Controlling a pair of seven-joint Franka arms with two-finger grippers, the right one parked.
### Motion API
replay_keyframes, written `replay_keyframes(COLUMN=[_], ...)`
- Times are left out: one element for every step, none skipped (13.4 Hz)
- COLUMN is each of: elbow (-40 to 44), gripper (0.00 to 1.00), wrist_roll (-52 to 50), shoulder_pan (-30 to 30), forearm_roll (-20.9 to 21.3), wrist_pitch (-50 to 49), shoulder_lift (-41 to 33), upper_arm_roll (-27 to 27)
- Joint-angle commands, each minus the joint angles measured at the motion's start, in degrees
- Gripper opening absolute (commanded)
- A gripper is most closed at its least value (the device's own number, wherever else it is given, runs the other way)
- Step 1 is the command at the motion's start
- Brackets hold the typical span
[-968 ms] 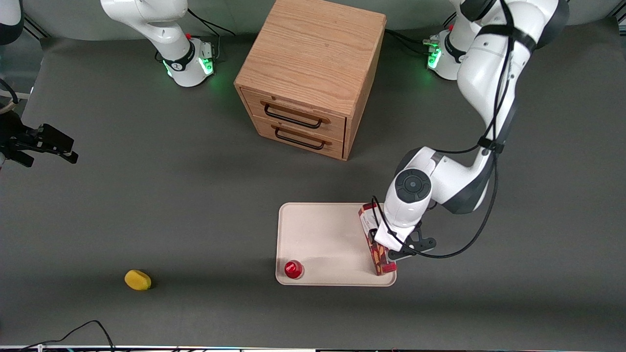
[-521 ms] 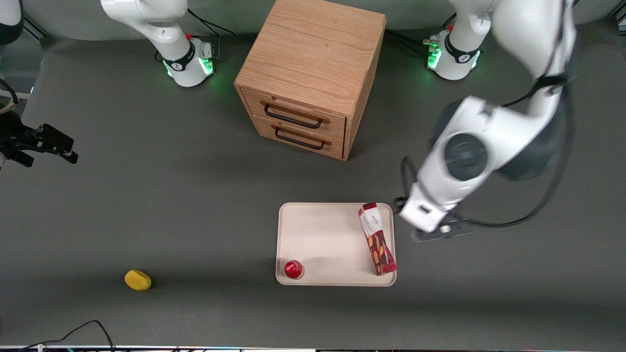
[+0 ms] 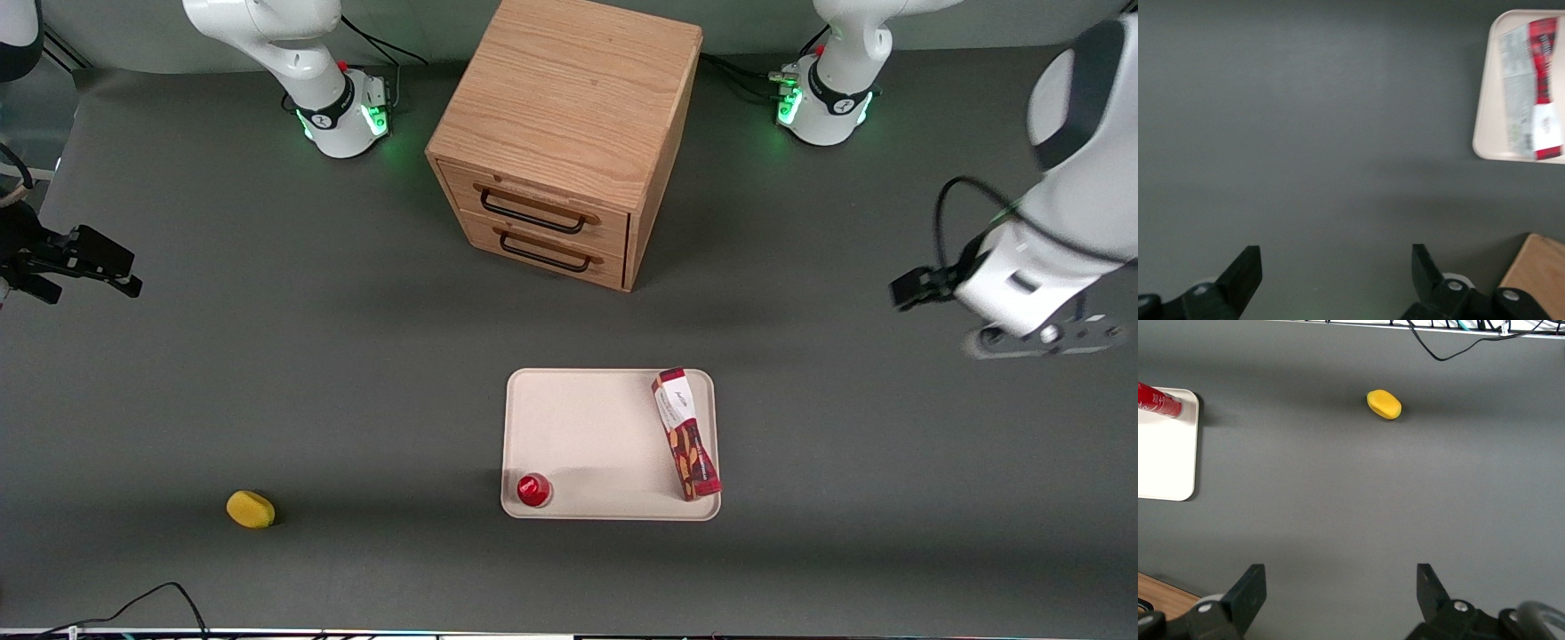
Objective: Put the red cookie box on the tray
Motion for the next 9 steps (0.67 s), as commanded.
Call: replay_keyframes(elbow=[-8.99, -9.79, -9.63, -8.93, -8.14, -7.78, -7.17, -6.82, -6.73], gripper=[1.00, 1.00, 1.00, 1.00, 1.00, 1.00, 1.00, 1.00, 1.00], wrist_roll=[9.36, 11.83, 12.64, 12.65, 12.21, 12.64, 12.73, 12.82, 12.82], shoulder_pan=[4.46, 2.99, -0.07, -4.28, -9.36, -11.77, -11.79, -11.79, -11.88], forearm_roll=[-4.45, -5.34, -5.35, -5.53, -5.44, -5.35, -5.27, -5.26, -4.83], wrist_pitch=[1.45, 1.37, 1.19, 0.84, 0.49, 0.32, -0.82, -1.18, -1.35], shoulder_lift=[-9.11, -10.18, -10.27, -10.28, -10.28, -10.28, -10.19, -10.19, -10.19], upper_arm_roll=[2.30, 6.67, 10.46, 15.98, 21.16, 24.44, 24.73, 24.82, 24.82])
